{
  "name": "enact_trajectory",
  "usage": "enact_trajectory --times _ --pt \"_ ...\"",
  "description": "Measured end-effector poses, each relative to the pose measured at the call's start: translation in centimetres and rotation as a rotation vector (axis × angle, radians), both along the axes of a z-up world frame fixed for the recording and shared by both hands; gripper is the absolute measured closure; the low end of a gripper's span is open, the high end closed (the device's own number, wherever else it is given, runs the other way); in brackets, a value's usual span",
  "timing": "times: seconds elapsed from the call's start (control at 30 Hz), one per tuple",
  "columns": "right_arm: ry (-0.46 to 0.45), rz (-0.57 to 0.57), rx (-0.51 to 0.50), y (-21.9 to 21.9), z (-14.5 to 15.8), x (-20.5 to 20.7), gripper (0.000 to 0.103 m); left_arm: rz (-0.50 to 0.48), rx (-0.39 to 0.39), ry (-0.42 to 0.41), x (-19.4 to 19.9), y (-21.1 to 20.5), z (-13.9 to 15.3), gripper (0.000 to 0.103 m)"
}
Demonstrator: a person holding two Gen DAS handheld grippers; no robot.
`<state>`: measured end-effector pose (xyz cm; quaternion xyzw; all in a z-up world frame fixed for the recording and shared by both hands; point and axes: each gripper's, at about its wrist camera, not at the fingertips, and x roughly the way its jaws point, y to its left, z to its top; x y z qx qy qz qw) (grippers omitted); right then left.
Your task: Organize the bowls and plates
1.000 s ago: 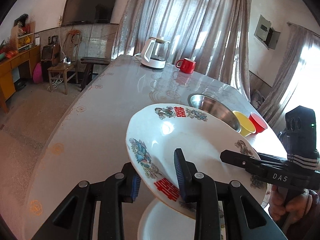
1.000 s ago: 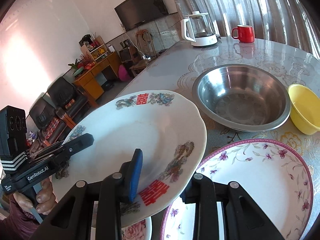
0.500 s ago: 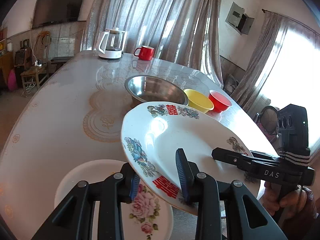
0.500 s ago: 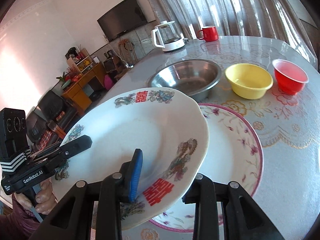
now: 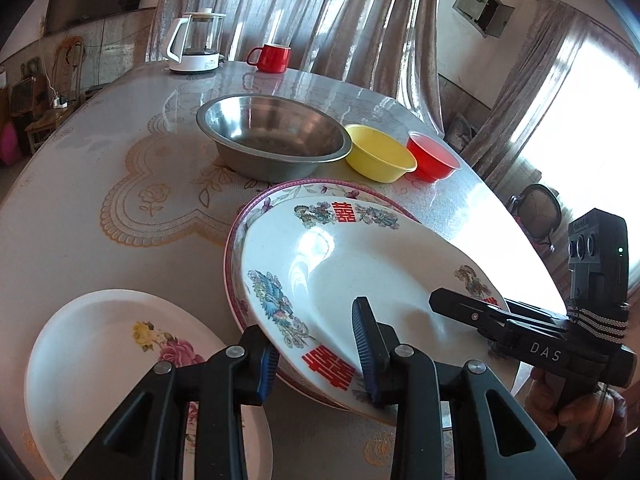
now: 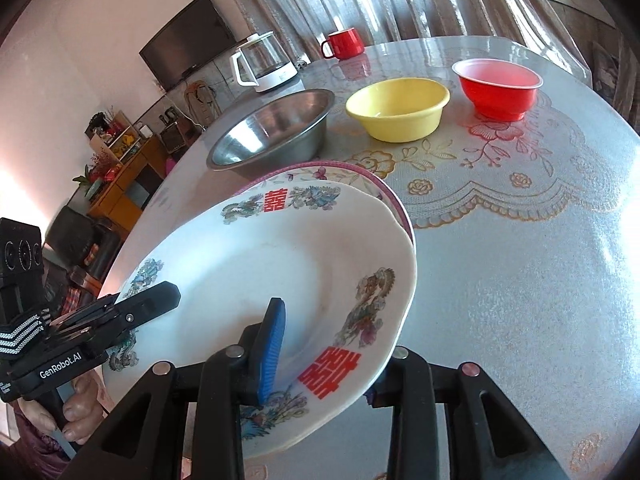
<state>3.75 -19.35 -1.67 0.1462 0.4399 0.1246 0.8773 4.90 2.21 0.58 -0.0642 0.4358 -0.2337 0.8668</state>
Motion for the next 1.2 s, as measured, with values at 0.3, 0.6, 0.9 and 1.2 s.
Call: enact_trajectory --times 0.3,0.6,0.9,1.2 --pt "-0.008 -0.001 -0.044 0.2 0.1 0.2 0.069 0.025 0.012 0.009 0.0 0.5 -0.2 0.069" --pt "-0.011 0.002 -0.116 0.8 0.4 -0.1 0.066 0.084 -0.014 0.027 0.1 1.7 -0.2 0.068" --pt "-0.034 -0.011 -0.176 0.9 0.9 -0.5 0.066 0.093 0.009 0.019 0.0 1.9 -0.4 0.059" --pt "-0.091 -0.091 -0.301 0.9 1.8 -1.3 0.069 0.055 0.005 -0.052 -0.9 1.4 1.0 0.059"
